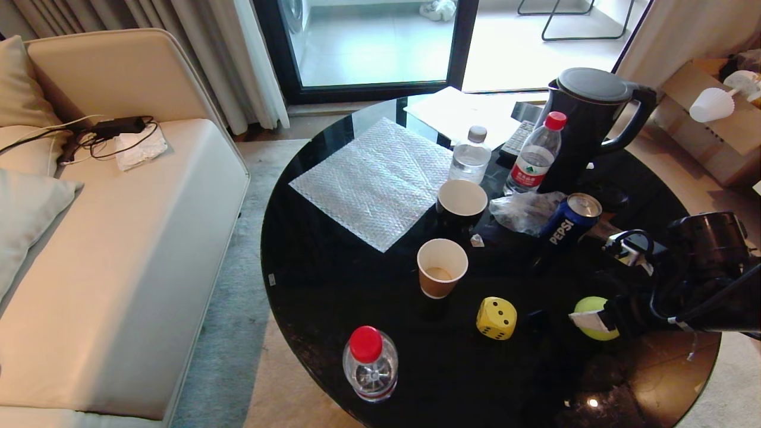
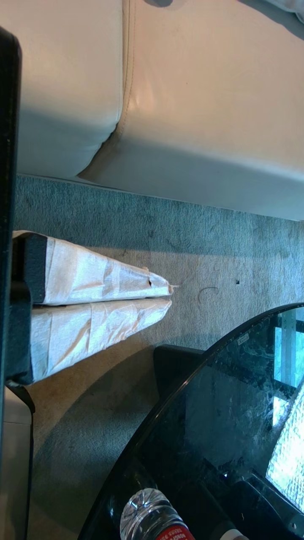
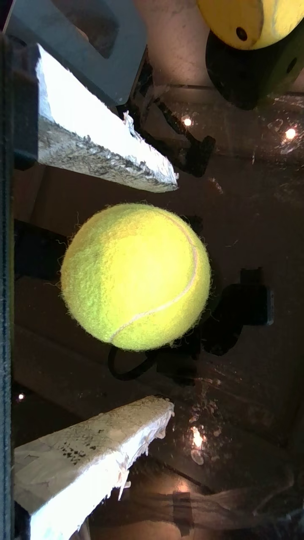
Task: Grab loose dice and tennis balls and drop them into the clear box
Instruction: Pick up the ball on the table
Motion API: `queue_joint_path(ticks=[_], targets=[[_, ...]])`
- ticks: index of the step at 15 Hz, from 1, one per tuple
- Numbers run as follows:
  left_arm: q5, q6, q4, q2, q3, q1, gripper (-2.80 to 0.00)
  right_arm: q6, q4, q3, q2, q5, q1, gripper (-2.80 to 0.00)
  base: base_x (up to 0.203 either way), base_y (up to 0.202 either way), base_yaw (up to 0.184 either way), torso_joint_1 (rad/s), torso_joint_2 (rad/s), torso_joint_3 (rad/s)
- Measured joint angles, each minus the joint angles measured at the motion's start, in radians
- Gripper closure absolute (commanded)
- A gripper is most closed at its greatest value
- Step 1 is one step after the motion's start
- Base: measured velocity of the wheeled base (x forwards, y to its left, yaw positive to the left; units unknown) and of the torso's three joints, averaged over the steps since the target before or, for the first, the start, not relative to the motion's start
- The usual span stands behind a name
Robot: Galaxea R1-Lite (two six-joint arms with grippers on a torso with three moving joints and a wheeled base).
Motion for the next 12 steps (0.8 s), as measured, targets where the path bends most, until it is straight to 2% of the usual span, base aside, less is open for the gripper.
queue_joint_path(ticks=[12], targets=[[0.0,0.0,-0.001,0.0,0.0,0.0,0.0,-0.003,-0.002,-0.01,0.047,-0.026,0.001,-2.8,0.0,0.0,0.0,0.0,0.0,0.0]])
